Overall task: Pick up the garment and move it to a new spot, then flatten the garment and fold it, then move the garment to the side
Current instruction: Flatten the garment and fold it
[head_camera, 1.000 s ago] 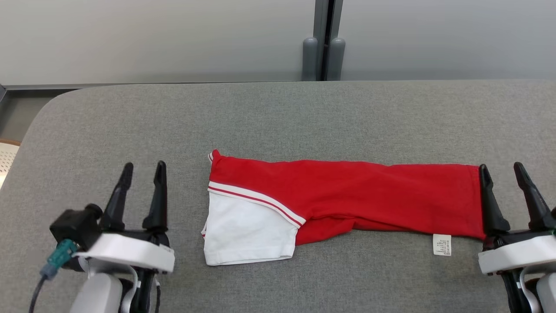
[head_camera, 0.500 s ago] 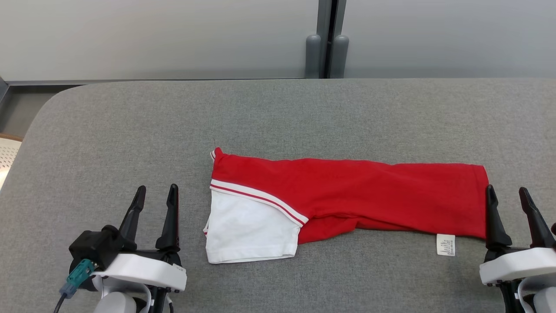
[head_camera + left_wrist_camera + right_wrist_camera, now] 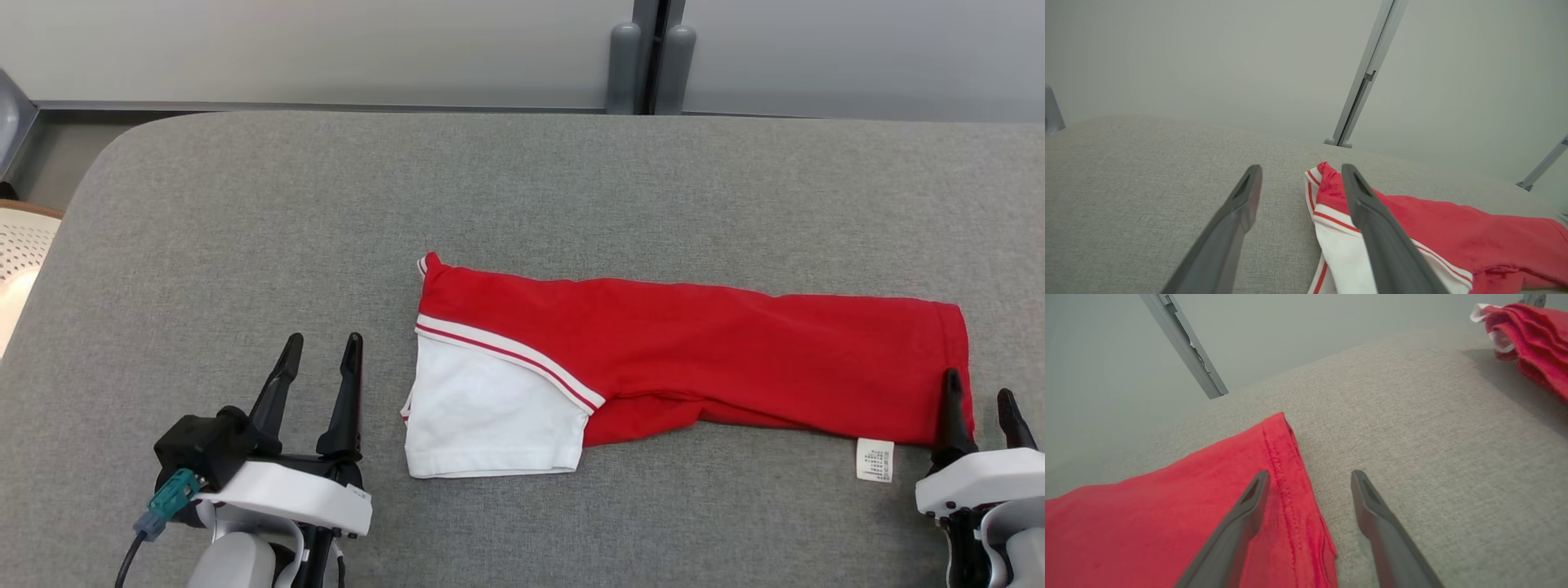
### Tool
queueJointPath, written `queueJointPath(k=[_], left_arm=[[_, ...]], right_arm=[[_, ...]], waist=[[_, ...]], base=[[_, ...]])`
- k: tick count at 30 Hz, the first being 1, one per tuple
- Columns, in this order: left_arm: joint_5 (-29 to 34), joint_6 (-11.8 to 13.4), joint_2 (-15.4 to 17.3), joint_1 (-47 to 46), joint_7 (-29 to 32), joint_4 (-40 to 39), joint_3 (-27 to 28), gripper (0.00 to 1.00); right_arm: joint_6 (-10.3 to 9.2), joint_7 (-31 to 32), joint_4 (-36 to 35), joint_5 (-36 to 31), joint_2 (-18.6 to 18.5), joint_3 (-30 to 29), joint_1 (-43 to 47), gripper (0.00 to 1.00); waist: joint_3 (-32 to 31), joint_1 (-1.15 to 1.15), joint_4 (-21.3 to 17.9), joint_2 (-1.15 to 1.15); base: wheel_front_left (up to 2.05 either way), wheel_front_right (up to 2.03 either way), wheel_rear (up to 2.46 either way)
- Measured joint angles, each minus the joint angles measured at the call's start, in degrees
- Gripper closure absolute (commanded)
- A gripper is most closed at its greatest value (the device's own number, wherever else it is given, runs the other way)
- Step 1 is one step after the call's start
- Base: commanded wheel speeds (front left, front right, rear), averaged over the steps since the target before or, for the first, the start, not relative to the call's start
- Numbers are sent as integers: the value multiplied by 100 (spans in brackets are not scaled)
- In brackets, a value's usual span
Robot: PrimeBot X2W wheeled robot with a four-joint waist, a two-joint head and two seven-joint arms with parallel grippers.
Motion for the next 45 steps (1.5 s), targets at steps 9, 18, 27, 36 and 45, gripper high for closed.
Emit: queueJointPath(k=[9, 18, 27, 36, 45], left_arm=[[-12, 0, 23, -40, 0, 36, -20, 0], [-18, 0, 21, -52, -1, 62, 7, 0], [-18, 0, 14, -51, -1, 115, 4, 0], [-100, 0, -5, -13, 0, 193, 34, 0], [-108, 0, -25, 181, -1, 266, 125, 0]], right_arm=[[0, 163, 770, 339, -83, 278, -346, 0], [4, 256, 965, 678, -185, 689, -461, 100], [7, 41, 1511, 482, -943, -165, -642, 100], [4, 16, 628, -419, -736, -809, -704, 100], [0, 159, -732, -765, -244, -99, -646, 100]], waist=[[100, 0, 125, 0], [79, 0, 92, 0], [-32, 0, 32, 0], [-234, 0, -13, 0], [-527, 0, -123, 0]], base=[[0, 0, 0], [0, 0, 0], [0, 0, 0], [0, 0, 0], [0, 0, 0]])
